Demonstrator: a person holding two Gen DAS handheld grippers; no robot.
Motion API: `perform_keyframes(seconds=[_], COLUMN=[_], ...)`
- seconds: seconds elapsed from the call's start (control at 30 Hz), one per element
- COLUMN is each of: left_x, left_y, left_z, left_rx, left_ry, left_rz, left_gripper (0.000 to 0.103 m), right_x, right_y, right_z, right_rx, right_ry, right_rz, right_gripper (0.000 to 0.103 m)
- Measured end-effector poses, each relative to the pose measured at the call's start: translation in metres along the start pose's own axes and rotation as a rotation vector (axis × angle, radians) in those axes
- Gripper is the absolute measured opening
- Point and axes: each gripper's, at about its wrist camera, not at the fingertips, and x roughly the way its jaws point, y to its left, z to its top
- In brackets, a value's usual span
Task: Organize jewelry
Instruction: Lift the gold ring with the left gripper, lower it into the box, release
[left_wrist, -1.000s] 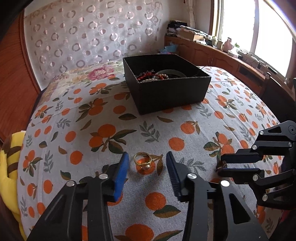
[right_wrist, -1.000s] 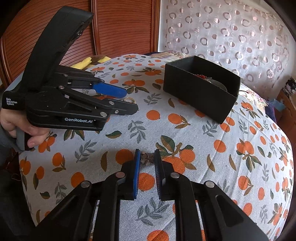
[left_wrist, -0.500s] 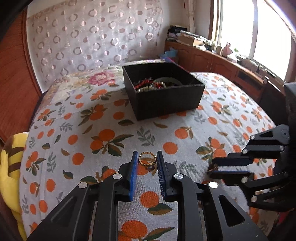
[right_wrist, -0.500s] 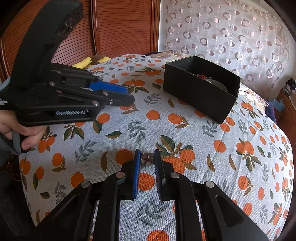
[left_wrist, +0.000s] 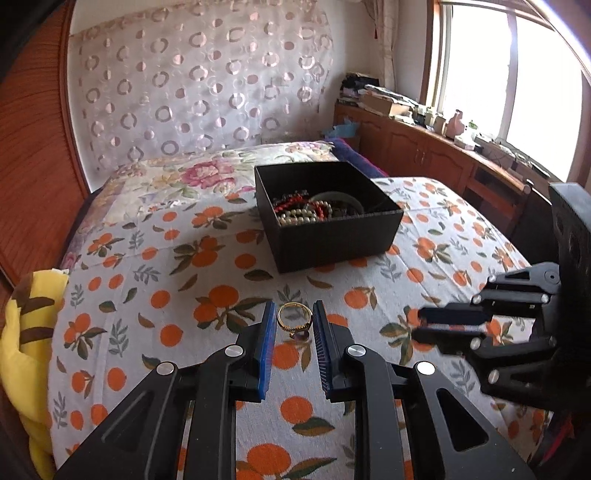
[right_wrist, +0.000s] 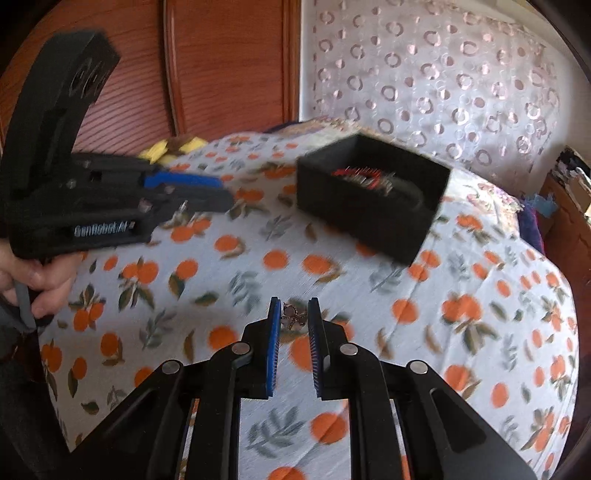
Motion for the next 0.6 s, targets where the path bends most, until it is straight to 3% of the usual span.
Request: perform_keyframes(seconds=[0.27, 0.6], left_x=[0.000, 0.011], left_y=[-0.002, -0.002], left_z=[0.024, 0.042], left_rx=[0.003, -0.006], left_ry=[-0.048, -0.060], left_rz=[0.006, 0.013], left_gripper=[0.019, 0.019], right_x=[-0.008, 0.021], right_y=[-0.041, -0.079], right_z=[0.040, 0.077], right_rx=[0.072, 0.140], right_ry=[-0.075, -0.069], right_rz=[-0.040, -0.065], right_gripper=[0.016, 0.017])
